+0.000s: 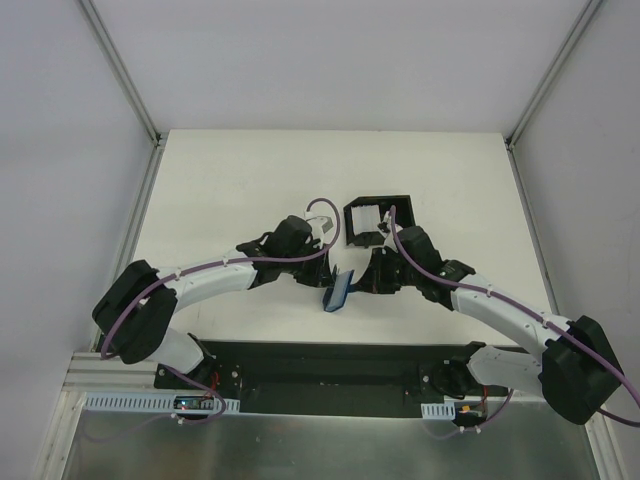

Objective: Put the credit cards into the card holder
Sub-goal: Open the card holder at the center of the board.

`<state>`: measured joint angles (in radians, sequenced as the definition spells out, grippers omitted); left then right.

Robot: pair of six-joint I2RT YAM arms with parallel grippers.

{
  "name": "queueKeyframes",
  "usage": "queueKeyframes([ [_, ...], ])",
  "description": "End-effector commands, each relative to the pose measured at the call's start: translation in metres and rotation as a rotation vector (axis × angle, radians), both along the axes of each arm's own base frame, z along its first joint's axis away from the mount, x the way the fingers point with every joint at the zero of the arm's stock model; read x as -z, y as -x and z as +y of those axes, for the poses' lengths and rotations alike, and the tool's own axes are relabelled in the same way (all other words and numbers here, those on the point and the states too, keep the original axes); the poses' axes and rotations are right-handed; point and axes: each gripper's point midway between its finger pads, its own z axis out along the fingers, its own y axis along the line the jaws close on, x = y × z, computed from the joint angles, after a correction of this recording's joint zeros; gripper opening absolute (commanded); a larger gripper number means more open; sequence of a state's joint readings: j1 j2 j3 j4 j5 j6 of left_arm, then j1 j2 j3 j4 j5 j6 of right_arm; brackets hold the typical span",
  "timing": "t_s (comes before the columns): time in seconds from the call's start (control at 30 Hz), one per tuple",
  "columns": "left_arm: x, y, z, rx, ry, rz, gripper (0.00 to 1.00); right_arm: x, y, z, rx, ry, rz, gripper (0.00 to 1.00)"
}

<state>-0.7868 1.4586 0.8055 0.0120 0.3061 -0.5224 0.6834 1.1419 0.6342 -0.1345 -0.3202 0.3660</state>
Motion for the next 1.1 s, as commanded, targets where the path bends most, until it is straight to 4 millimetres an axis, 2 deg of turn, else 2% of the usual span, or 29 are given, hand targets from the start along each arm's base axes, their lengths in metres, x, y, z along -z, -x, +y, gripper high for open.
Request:
queueKeyframes([
  [0.0,-0.008,-0.003,-0.006,0.025,0.007,-0.030,0.14,-0.019,-0.007,0.007,-0.001,-0.036,-0.039,0.01],
  [0.1,-0.007,0.000,-0.003,0.031,-0.008,-0.024,0.10,-0.019,-0.007,0.007,0.001,-0.033,-0.039,0.01],
  [0.2,-0.007,0.000,0.000,0.032,-0.019,-0.030,0.00,-0.018,-0.007,0.007,0.003,-0.031,-0.040,0.01],
  [0.47,0.005,-0.003,0.014,-0.003,-0.093,-0.044,0.00,-0.016,-0.010,0.005,0.019,-0.017,-0.042,0.01],
  [0.63,0.009,-0.001,0.025,-0.047,-0.118,-0.038,0.00,0.004,-0.015,-0.008,0.064,0.081,-0.020,0.01],
  [0.77,0.031,0.004,0.045,-0.129,-0.183,-0.007,0.00,-0.010,-0.020,0.003,0.023,0.043,-0.050,0.01],
  [0.87,0.043,0.009,0.051,-0.155,-0.205,0.027,0.00,-0.016,-0.026,0.012,-0.007,0.044,-0.049,0.01],
  [0.93,0.046,0.008,0.056,-0.195,-0.217,0.025,0.00,-0.007,-0.029,0.005,0.012,0.117,-0.018,0.01],
  [1.07,0.044,0.008,0.065,-0.249,-0.216,0.015,0.00,0.026,-0.028,-0.019,0.067,0.271,0.035,0.01],
])
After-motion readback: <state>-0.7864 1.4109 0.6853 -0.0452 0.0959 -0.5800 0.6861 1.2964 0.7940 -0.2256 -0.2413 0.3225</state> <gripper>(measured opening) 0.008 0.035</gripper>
